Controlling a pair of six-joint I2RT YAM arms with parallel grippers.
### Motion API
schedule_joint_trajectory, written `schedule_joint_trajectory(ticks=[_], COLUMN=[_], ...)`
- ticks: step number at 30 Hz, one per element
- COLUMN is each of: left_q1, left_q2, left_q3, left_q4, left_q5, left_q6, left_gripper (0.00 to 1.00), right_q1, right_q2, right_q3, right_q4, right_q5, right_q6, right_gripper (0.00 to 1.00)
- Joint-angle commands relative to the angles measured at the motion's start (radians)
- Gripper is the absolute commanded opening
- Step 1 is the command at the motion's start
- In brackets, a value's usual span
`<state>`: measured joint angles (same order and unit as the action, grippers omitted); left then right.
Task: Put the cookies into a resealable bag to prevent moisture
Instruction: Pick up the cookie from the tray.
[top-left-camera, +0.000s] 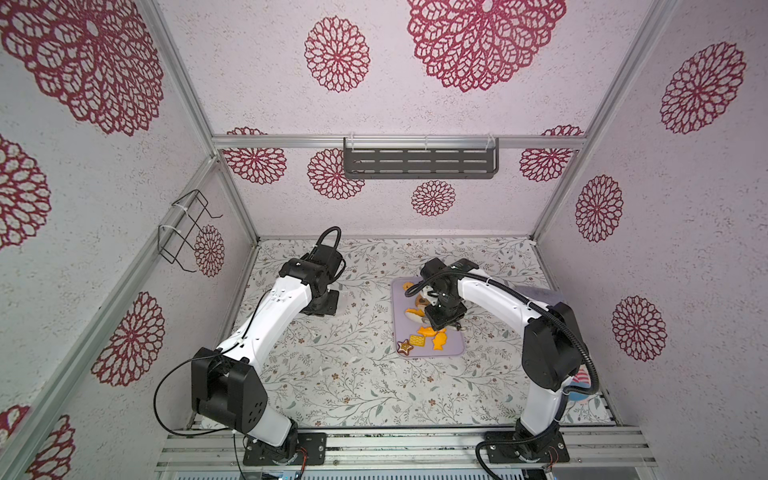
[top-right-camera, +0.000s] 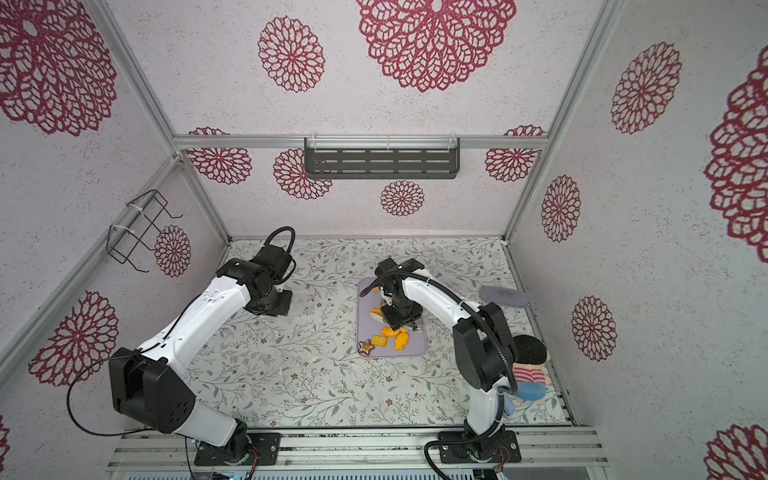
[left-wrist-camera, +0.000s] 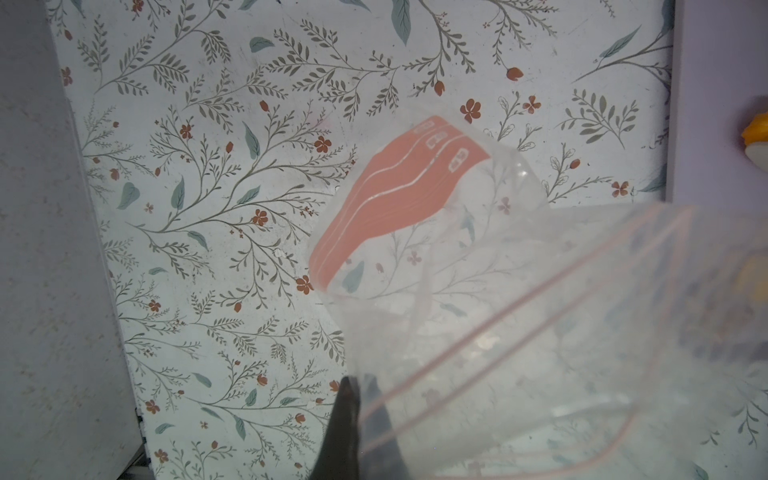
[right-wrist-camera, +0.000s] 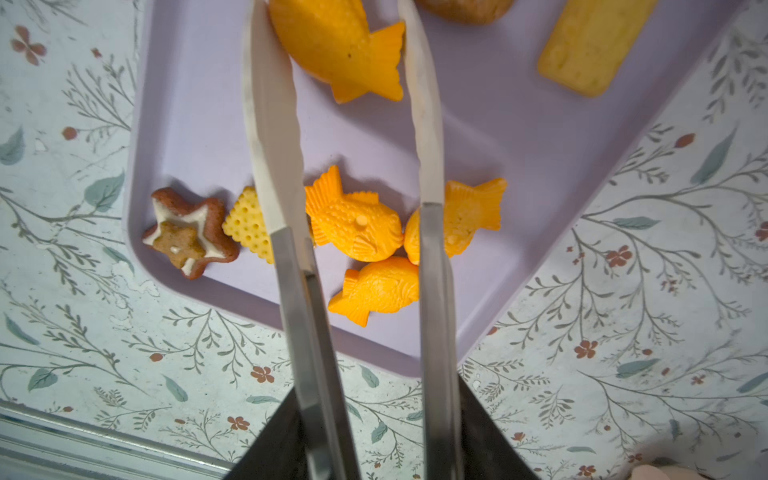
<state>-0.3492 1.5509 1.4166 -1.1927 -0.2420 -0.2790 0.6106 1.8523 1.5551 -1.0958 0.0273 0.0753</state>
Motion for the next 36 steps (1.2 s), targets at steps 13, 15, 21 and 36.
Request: schedule_joint_trajectory(ticks=[13, 15, 21, 36], left_q1=[-0.006, -0.005, -0.006, -0.001], left_q2=[-0.01, -0.011, -0.019, 0.002], left_q3=[0.001, -0.002, -0.004, 0.011], left_q4=[-0.001, -0.001, 0.015, 0.063], left_q5=[-0.013, -0.016, 0.0, 0.078], left_q6=[0.019, 0.02, 0.023, 0.024], left_gripper=[0.0, 0.0, 0.0, 0.0], right_q1=[0.034, 0.037, 0.04, 0.074], right_q2=[0.034, 0.032, -0.02, -0.269], right_q3=[0.038, 0.044, 0.053, 0.01], right_q4=[-0.075, -0.084, -0.091, 0.019], right_q5=[0.032, 0.038, 0.07, -0.204], right_q6=[-0.04, -0.042, -0.046, -0.057], right_gripper=[0.48, 0.45, 0.38, 0.34])
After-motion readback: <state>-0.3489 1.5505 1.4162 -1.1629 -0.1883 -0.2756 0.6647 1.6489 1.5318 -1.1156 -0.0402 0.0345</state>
